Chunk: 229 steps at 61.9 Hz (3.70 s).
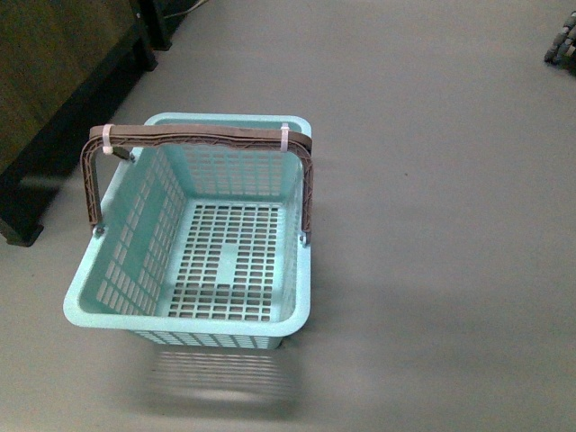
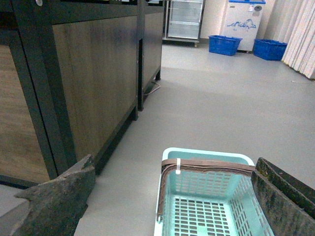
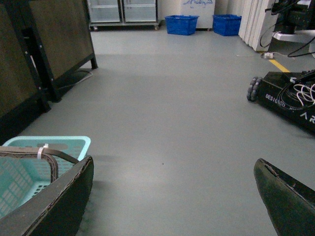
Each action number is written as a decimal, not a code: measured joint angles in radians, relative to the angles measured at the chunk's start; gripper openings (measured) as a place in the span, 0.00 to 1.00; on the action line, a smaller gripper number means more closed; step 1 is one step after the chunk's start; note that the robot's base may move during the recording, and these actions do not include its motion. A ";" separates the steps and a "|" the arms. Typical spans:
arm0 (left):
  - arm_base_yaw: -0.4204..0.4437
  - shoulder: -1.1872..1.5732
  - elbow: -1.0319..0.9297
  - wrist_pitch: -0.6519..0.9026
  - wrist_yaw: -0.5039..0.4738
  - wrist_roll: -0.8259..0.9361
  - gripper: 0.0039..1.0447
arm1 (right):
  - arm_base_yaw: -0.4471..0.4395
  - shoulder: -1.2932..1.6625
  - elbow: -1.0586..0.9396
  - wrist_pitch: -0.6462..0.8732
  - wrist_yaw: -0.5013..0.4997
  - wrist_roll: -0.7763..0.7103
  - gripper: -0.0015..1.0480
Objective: Pick mango and avocado into basket
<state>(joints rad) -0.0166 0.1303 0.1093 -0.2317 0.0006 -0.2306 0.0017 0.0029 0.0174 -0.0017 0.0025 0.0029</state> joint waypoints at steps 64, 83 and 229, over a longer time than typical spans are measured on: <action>-0.329 2.097 1.062 0.531 -0.184 -1.128 0.92 | 0.000 0.000 0.000 0.000 0.000 0.000 0.92; -0.328 2.292 1.303 0.486 -0.199 -1.136 0.92 | 0.000 0.000 0.000 0.000 0.000 0.000 0.92; -0.348 0.888 0.823 -0.116 -0.473 -1.412 0.13 | 0.000 0.000 0.000 0.000 0.000 0.000 0.92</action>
<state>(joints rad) -0.3645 1.0180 0.9321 -0.3473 -0.4721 -1.6428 0.0017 0.0029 0.0174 -0.0017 0.0021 0.0029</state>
